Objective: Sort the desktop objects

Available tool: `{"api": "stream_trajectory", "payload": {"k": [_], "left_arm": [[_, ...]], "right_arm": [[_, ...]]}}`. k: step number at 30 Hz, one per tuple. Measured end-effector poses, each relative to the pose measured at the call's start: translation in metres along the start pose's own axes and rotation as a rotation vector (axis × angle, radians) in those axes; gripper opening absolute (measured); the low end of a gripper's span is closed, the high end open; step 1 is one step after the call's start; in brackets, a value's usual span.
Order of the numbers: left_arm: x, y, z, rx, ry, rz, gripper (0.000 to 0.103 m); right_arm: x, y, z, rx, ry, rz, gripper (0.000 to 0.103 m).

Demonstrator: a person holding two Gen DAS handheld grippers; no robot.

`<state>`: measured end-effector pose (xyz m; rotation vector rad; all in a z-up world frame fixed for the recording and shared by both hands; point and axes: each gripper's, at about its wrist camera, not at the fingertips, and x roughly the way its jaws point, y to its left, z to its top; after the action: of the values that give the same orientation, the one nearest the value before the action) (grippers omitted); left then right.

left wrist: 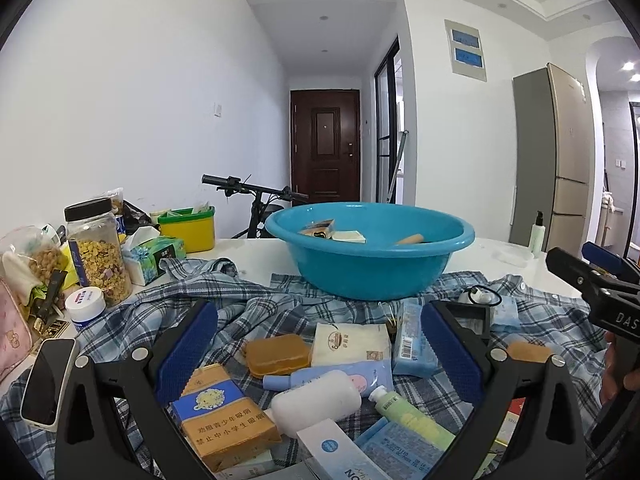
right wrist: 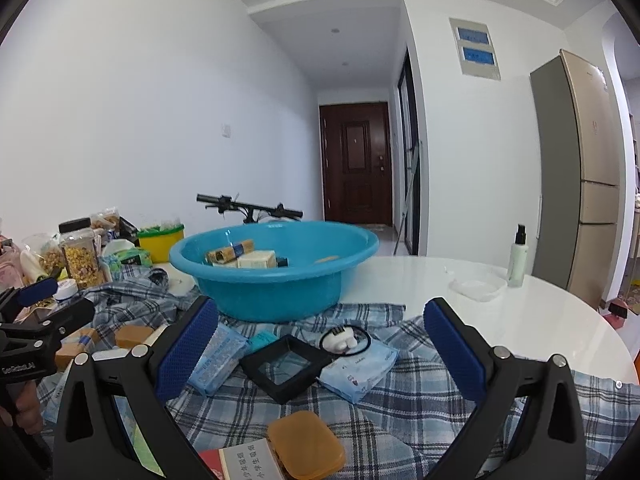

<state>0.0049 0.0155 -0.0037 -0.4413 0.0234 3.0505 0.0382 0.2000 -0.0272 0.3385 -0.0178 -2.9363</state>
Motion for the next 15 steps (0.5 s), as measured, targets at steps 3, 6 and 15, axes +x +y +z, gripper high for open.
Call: {"api": "stream_trajectory", "payload": {"k": [3,6,15], "left_arm": [[-0.002,-0.005,-0.001,0.023,-0.011,0.006,0.103],[0.000,-0.006,-0.001,0.030,-0.002,0.008,0.103],[0.000,-0.002,-0.001,0.016,-0.003,0.055,0.103]], "right_arm": [[0.008,-0.004,-0.001,0.017,0.042,-0.011,0.102],[0.014,-0.006,-0.002,0.028,0.071,-0.017,0.102],[0.012,0.003,-0.003,-0.016,0.066,-0.041,0.102]]}}
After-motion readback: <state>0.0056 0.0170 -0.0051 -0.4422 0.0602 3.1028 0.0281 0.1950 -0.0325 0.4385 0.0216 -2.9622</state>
